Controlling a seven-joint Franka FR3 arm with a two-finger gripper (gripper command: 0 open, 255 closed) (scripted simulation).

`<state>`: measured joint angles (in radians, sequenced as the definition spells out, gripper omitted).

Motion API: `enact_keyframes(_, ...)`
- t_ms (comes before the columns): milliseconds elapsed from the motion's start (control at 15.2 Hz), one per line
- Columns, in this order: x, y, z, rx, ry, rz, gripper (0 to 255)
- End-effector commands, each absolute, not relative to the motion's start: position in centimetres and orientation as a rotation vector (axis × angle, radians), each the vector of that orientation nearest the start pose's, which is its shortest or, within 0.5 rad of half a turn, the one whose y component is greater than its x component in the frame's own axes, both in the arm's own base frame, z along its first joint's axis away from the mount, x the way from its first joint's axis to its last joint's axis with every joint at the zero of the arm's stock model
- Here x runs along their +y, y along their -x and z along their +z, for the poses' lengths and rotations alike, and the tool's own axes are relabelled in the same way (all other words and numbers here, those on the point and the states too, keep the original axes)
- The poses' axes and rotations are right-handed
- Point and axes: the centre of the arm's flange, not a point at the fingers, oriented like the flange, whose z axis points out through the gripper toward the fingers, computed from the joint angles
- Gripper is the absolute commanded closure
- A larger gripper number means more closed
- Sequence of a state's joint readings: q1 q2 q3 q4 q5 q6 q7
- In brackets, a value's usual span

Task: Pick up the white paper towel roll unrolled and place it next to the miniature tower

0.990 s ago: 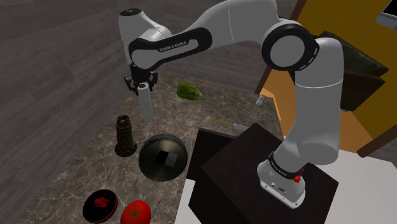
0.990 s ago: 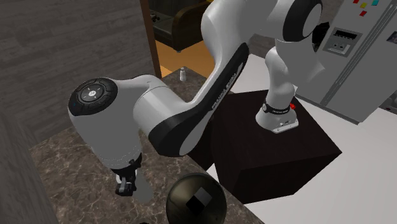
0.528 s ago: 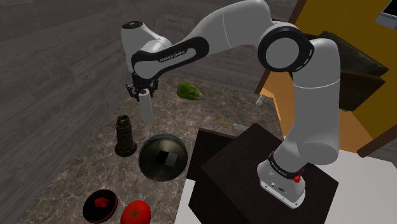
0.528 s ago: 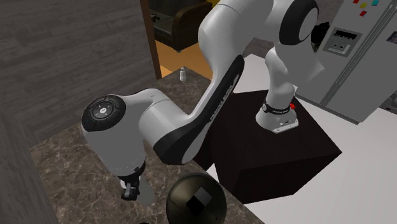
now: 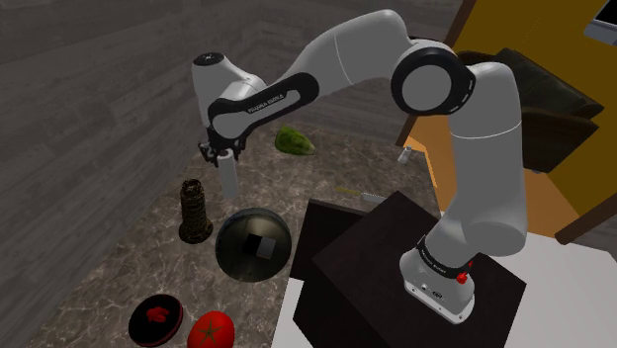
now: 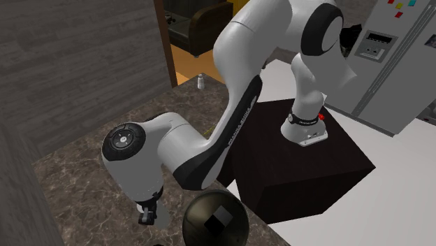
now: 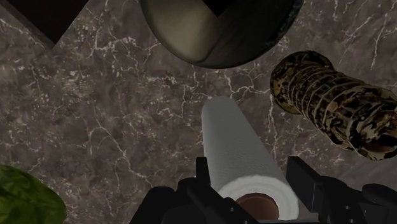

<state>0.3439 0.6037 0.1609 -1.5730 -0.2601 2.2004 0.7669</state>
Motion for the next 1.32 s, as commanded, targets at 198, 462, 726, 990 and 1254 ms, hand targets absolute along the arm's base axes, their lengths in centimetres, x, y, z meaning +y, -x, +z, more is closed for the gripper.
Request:
enact_keyframes(198, 31.7, -62.5, 26.8, 0.227, 3.207, -0.162, 255)
enact_keyframes(462, 31.7, -62.5, 24.7, 0.227, 3.207, -0.162, 255)
enact_keyframes(726, 31.7, -62.5, 22.6, 0.227, 3.207, -0.162, 255)
enact_keyframes(990, 31.7, -62.5, 21.3, 0.227, 3.207, -0.162, 255)
enact_keyframes(1254, 31.7, -62.5, 21.3, 0.227, 3.207, -0.162, 255)
